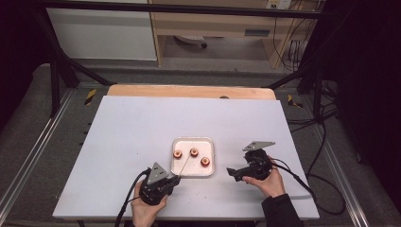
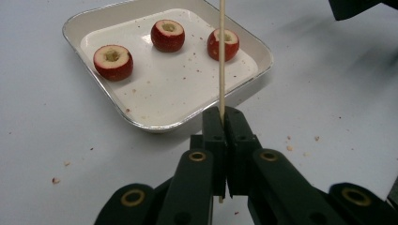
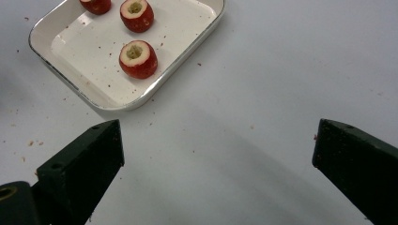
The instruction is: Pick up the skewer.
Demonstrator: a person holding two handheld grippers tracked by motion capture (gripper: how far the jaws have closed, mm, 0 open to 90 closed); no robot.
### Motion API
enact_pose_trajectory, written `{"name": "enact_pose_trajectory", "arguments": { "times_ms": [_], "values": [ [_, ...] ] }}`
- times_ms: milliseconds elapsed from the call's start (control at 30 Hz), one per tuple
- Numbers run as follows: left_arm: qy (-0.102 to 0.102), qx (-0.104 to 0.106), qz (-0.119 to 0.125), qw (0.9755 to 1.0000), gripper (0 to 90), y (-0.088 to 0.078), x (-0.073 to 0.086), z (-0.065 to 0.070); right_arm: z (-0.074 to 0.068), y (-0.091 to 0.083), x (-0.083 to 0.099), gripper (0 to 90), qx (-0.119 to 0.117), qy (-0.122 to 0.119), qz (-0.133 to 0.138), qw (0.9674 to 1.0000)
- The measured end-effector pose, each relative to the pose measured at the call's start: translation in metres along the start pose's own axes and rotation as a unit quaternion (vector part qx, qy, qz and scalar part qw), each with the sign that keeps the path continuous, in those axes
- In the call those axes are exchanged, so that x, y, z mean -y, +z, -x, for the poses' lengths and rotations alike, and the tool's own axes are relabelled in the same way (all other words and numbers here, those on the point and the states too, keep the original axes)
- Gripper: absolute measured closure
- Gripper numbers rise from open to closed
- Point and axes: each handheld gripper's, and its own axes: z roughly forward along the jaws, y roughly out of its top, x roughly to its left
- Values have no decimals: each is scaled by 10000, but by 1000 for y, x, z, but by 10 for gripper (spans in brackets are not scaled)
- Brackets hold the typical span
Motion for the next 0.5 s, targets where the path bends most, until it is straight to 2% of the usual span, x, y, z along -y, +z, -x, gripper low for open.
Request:
{"name": "enact_pose_trajectory", "arguments": {
  "times_ms": [133, 233, 500],
  "values": [
    [-64, -42, 97, 9999, 885, -4, 4, -2, -5, 3, -9, 24, -122, 122, 26, 9998],
    [-124, -57, 126, 9998, 885, -4, 7, -3, -9, 5, -16, 24, -109, 185, 35, 9998],
    [-194, -86, 185, 9996, 885, -3, 13, -6, -20, 17, -29, 24, -71, 247, -144, 9996]
  ]
}}
